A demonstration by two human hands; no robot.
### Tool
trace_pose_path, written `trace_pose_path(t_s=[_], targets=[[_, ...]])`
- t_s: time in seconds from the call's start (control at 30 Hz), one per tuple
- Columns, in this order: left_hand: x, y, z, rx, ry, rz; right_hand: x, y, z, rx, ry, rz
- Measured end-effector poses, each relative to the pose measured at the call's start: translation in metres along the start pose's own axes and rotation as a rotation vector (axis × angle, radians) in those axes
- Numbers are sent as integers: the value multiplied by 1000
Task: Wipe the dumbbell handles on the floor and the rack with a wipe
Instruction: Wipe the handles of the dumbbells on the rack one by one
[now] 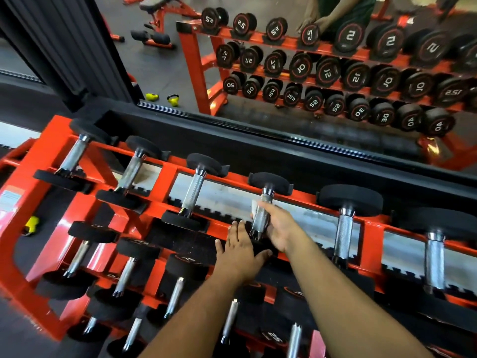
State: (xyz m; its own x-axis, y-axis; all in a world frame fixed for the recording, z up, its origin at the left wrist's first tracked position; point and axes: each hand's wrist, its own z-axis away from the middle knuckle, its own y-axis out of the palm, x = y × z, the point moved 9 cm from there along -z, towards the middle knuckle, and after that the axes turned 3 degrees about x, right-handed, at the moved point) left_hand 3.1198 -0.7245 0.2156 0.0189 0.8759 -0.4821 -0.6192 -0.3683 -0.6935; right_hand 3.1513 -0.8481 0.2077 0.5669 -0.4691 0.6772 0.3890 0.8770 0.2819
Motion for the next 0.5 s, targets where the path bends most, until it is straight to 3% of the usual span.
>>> trace_pose_path(t_s=[0.07, 0.2, 0.4, 0.5], targets=[[0, 0, -1, -11, 0, 0, -2, -1, 4, 56, 5, 32], [-1, 0, 1, -3, 1, 7, 27, 0, -10, 23, -66, -169], [1, 1, -1, -6, -4, 9, -11, -13, -7, 30, 4, 350], [1, 1, 0, -8, -4, -2, 7, -24, 1, -117, -174, 475]])
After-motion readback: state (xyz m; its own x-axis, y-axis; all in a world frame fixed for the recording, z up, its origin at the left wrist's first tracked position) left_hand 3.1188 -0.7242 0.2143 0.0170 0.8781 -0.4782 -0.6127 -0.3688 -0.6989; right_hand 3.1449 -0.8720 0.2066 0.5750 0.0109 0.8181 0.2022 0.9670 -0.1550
